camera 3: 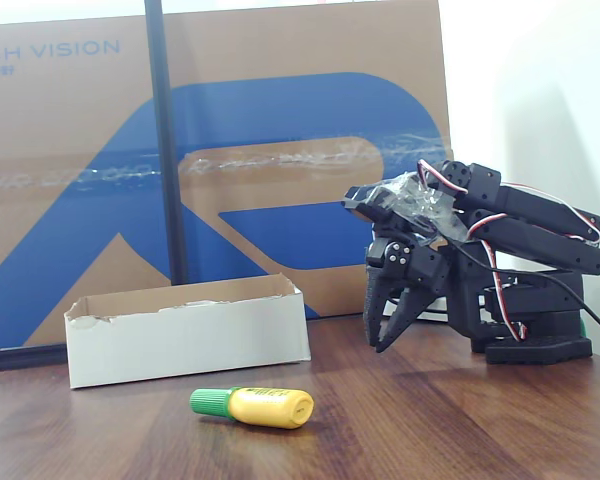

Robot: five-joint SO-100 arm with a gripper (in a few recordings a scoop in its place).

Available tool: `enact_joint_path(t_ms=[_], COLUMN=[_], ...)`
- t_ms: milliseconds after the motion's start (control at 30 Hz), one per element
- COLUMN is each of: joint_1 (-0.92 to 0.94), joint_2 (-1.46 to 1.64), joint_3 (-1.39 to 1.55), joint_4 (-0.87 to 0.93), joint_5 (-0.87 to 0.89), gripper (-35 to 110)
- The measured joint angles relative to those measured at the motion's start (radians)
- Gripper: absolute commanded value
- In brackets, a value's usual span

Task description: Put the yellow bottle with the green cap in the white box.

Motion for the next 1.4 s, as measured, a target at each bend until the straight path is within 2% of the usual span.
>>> enact_joint_path(t_ms=[600,867,1100,1400], joint_1=[-0.043,-0.058,-0.057,-0.087], joint_2=[0.000,-0.041,-0.011,-0.344], joint_3=[-0.005,-0.186,-0.215,-0.236], joint_4=[-0.006,0.037,0.067,-0.135], joint_5=[0.003,0.005,-0.015,0.014], gripper=[0,0,0,0])
